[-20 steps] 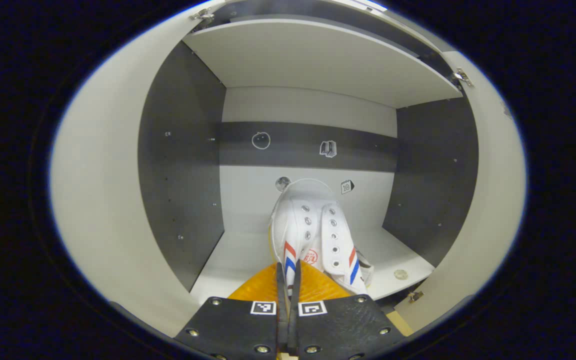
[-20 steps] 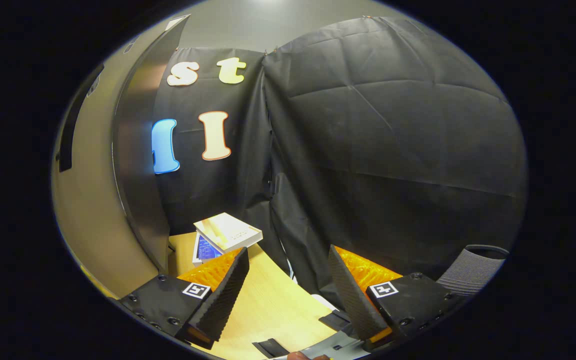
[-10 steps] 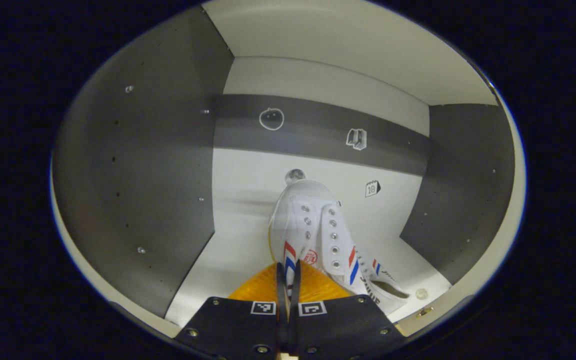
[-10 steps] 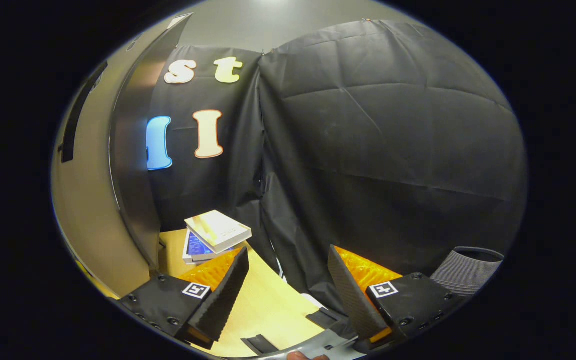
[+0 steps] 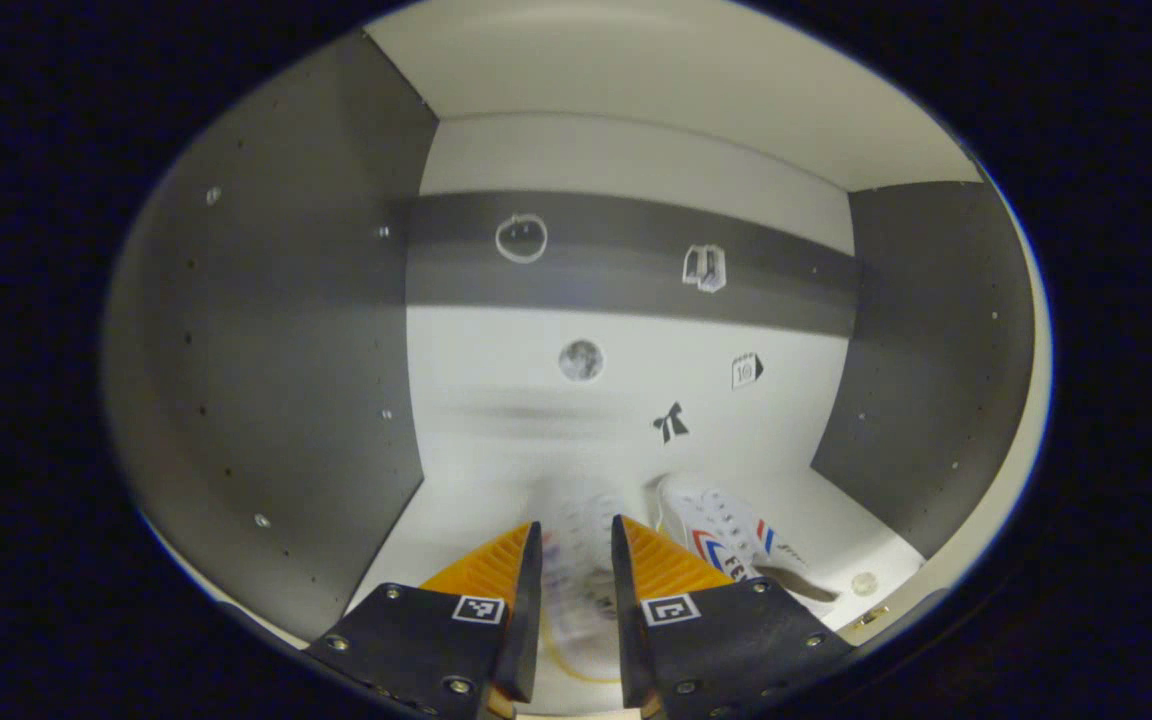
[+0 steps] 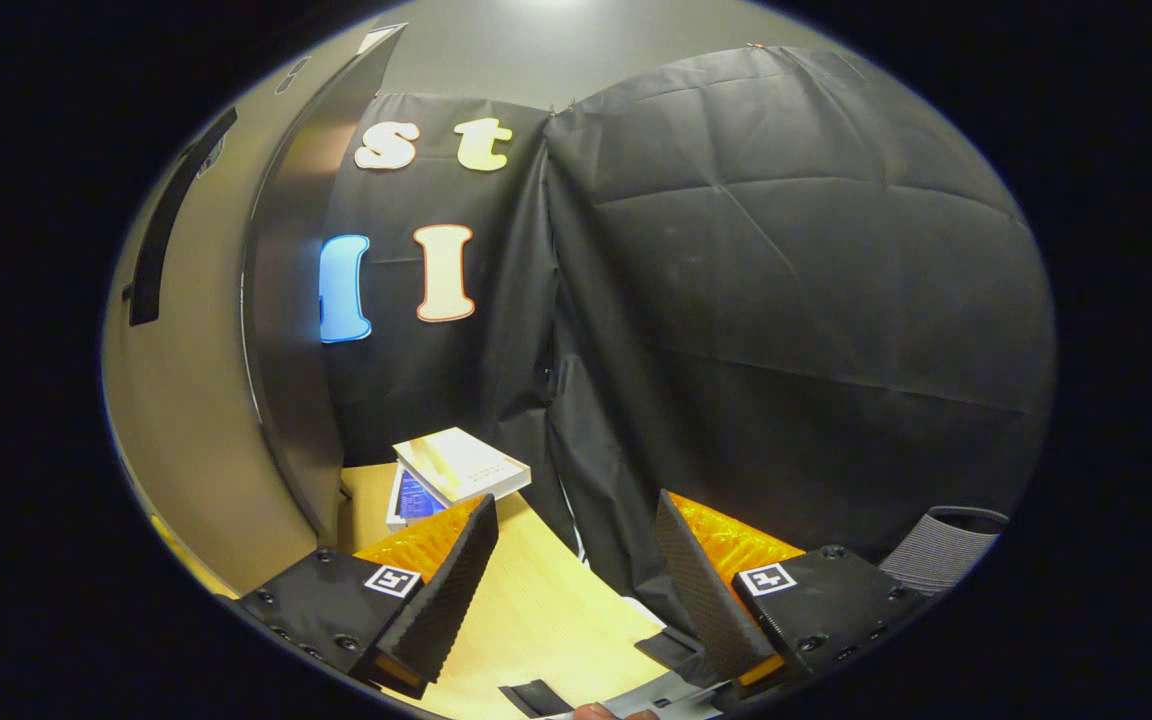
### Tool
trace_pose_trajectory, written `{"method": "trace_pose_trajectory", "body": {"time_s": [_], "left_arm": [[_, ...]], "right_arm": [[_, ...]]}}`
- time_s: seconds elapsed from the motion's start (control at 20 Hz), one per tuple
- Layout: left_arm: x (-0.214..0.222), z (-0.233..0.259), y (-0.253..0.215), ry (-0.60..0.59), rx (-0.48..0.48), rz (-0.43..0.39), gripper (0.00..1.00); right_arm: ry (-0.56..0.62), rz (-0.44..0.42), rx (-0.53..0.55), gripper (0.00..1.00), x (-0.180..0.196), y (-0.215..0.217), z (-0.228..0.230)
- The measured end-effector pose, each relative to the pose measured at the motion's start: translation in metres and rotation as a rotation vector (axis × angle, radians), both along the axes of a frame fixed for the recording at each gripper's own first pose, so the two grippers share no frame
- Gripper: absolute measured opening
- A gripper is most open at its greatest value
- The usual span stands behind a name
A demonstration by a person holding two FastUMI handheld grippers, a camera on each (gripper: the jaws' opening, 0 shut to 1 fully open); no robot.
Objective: Grab one shoe with the right hand and put it into the shoe cabinet, grab the other shoe with the left hand and put it into the shoe cabinet; then close the right door with the right hand and the left door with the left hand.
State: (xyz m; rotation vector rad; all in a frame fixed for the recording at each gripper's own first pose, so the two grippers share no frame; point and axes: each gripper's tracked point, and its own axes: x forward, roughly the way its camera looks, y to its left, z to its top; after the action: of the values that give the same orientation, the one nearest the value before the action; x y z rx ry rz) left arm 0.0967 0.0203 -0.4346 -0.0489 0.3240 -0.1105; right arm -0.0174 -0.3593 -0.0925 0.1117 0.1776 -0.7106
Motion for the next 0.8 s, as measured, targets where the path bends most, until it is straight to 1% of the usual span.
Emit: {"method": "trace_pose_trajectory", "body": {"time_s": [0.2, 0.25, 0.3, 0.4, 0.45, 0.5, 0.55, 0.6, 0.65, 0.7, 0.75, 0.8], "left_arm": [[-0.036, 0.05, -0.005, -0.132, 0.095, 0.002, 0.98], [-0.058, 0.067, -0.008, -0.161, 0.106, -0.002, 1.0], [-0.074, 0.079, -0.011, -0.184, 0.109, -0.006, 0.99], [-0.109, 0.102, -0.014, -0.233, 0.112, 0.007, 0.98], [-0.128, 0.113, -0.017, -0.256, 0.11, 0.012, 1.0], [-0.147, 0.125, -0.022, -0.28, 0.109, 0.004, 1.0], [-0.165, 0.135, -0.025, -0.302, 0.107, 0.005, 1.0], [-0.182, 0.14, -0.026, -0.31, 0.096, 0.013, 0.99], [-0.198, 0.139, -0.028, -0.308, 0.079, 0.015, 0.99], [-0.212, 0.138, -0.028, -0.3, 0.07, 0.028, 1.0], [-0.226, 0.133, -0.024, -0.295, 0.085, 0.06, 0.99], [-0.239, 0.13, -0.018, -0.303, 0.115, 0.1, 0.98]], "right_arm": [[-0.043, 0.059, -0.008, 0.97, 0.018, 0.007, 0.023], [-0.058, 0.081, -0.016, 0.96, 0.023, 0.01, 0.033], [-0.082, 0.116, -0.025, 0.99, 0.029, 0.014, 0.046], [-0.127, 0.202, -0.03, 0.96, 0.045, 0.027, 0.073], [-0.144, 0.233, -0.032, 0.99, 0.049, 0.031, 0.085], [-0.162, 0.258, -0.036, 0.96, 0.052, 0.033, 0.096], [-0.182, 0.278, -0.04, 0.96, 0.054, 0.037, 0.108], [-0.195, 0.298, -0.04, 0.96, 0.057, 0.041, 0.119], [-0.205, 0.32, -0.037, 0.99, 0.059, 0.045, 0.129], [-0.217, 0.343, -0.033, 0.99, 0.061, 0.051, 0.138], [-0.227, 0.366, -0.031, 0.99, 0.063, 0.057, 0.148], [-0.236, 0.391, -0.026, 0.96, 0.066, 0.062, 0.155]]}}
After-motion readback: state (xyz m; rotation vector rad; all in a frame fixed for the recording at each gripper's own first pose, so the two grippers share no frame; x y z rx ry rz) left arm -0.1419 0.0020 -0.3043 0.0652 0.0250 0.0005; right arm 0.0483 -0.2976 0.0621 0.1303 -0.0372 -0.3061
